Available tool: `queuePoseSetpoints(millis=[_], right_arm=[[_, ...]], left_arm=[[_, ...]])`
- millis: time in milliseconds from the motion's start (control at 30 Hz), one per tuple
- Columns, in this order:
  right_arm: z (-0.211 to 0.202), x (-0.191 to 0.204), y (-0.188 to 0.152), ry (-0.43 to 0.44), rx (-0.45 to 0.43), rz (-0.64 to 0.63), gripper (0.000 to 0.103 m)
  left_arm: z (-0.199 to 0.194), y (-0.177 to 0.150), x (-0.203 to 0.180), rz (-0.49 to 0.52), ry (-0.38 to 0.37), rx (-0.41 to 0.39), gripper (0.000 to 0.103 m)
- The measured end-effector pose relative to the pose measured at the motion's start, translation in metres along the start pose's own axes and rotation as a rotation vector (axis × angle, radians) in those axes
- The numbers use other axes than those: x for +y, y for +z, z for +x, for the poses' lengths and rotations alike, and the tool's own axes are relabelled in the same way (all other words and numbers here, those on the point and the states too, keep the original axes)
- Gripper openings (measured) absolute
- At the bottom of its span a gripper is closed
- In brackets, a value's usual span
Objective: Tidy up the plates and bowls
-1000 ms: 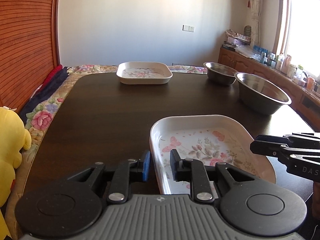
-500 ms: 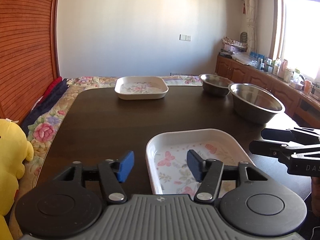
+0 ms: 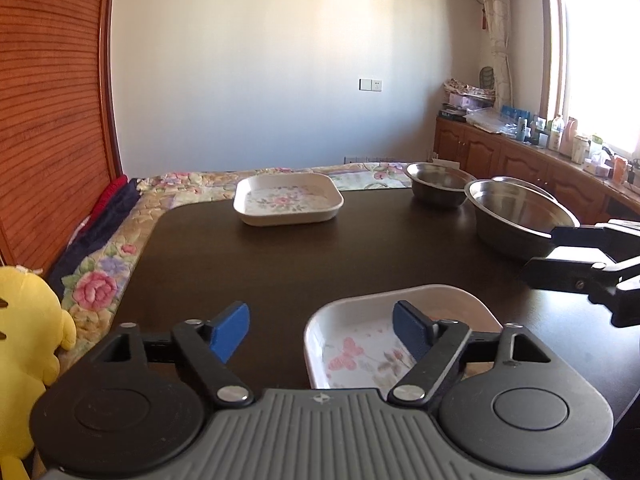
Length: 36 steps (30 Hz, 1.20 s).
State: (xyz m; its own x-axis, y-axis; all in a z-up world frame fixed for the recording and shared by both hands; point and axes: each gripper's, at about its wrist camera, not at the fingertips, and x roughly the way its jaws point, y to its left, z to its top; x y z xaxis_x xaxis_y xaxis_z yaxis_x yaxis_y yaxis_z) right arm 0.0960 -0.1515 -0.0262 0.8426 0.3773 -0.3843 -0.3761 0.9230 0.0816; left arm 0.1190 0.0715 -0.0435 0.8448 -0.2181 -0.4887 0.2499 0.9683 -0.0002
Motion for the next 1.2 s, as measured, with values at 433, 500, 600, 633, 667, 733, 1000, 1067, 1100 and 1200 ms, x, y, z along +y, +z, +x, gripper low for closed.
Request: queuePoseSetpoints(millis=[433,500,600,633,667,733,1000,1067,1100,1200], right_arm=[[0.035,-0.007,0.036,-0.005,-0.006,-0.055,0.103],[0.046,-0.008,0.040,0.012,0.010,-0.053,0.103],[0.061,-0.007,0.051,0.017,0.028,-0.068,0.103],[0.065,-0.007,0.054,0.015,0.036,-0.075,0.103],[0.070,-0.007,0.057,0.014,0.044,-0.079,0.102],[0.079,-0.007,0.063,0.020,0.059,-0.082,0.090],[0.130,-0.012,0.082,0.007,0.166,-0.067,0.057],[0.146,-0.017,0.085,0.006,0.198,-0.024,0.050],[0.152,-0.019,0.086,0.011,0.208,-0.005,0.049],[0.169,-0.024,0.089,0.006,0.229,0.027,0.043]], left_arm=[[0.040,0.040,0.026,0.025,0.022,-0.013,0.096],[0.047,0.046,0.032,0.029,0.030,-0.012,0.096],[0.057,0.055,0.041,0.024,0.033,0.000,0.096],[0.060,0.058,0.043,0.028,0.029,0.000,0.096],[0.062,0.060,0.045,0.031,0.028,0.000,0.096],[0.068,0.065,0.050,0.040,0.024,0.001,0.096],[0.096,0.080,0.067,0.011,-0.023,-0.007,0.087],[0.106,0.083,0.069,0.009,-0.028,0.001,0.084],[0.112,0.084,0.071,0.012,-0.026,0.004,0.083],[0.126,0.090,0.074,0.017,-0.018,0.017,0.077]])
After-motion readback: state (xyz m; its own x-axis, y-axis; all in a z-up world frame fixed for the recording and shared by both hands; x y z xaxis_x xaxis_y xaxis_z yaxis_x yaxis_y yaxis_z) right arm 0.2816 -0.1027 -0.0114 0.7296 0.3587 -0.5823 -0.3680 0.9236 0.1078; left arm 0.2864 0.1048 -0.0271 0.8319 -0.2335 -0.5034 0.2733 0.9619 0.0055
